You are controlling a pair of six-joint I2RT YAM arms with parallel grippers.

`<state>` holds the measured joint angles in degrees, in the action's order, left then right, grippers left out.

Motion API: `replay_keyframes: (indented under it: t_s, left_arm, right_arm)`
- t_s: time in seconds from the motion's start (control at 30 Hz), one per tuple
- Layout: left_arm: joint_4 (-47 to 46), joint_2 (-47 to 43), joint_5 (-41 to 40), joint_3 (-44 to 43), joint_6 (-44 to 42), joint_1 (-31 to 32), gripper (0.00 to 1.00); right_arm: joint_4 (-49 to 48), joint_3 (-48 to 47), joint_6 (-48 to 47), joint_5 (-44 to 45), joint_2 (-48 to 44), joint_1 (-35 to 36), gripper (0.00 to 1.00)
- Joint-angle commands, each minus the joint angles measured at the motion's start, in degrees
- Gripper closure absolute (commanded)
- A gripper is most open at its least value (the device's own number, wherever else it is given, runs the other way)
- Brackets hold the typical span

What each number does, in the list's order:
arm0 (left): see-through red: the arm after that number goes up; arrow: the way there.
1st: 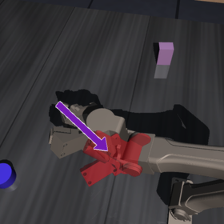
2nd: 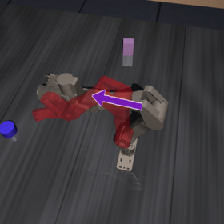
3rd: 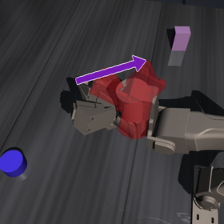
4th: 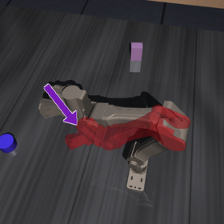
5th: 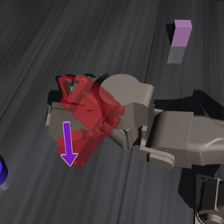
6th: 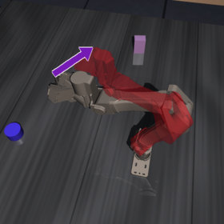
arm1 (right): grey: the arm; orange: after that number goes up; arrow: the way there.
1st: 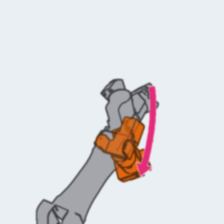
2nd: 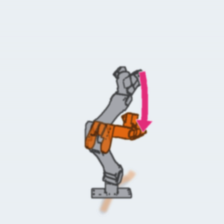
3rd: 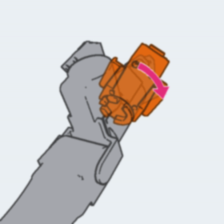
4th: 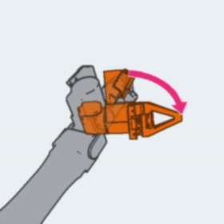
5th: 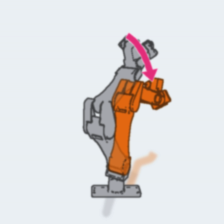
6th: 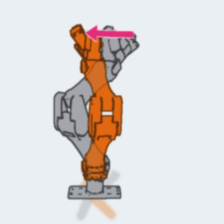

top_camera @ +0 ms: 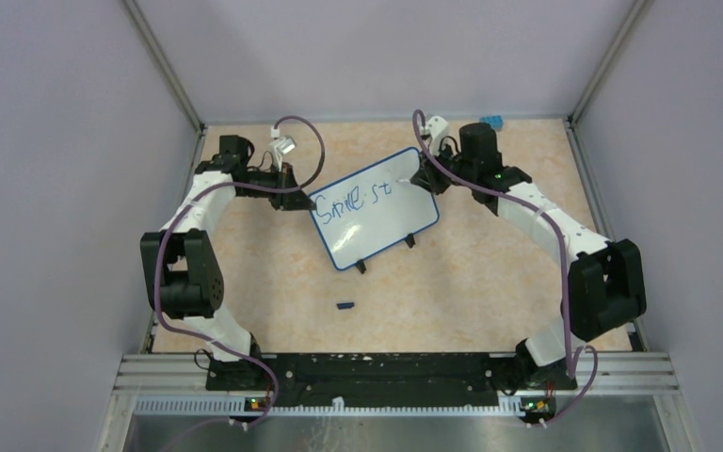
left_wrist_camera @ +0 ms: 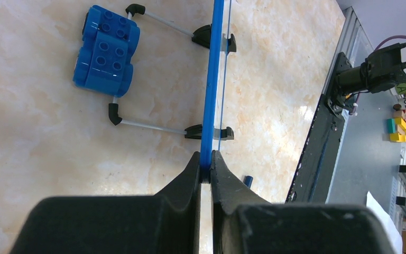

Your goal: Write a sentence on the whiteboard

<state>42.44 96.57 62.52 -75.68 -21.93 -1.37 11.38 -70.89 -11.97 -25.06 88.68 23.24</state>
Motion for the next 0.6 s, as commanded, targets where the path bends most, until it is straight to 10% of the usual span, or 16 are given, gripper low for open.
replay_keyframes:
  t_s: [0.0,0.57]
  left_arm:
    - [-0.8,-1.1,-1.9,-0.4,-2.5,1.0,1.0]
    - [-0.5,-1.2,-1.8,-0.7,-2.6,1.1,1.0]
  right_arm:
    - [-2.1,-0.7,-0.3,1.3,0.2,0.3,1.0]
    - [-2.5,-4.3,0.8,1.3,3.2,0.5,1.0]
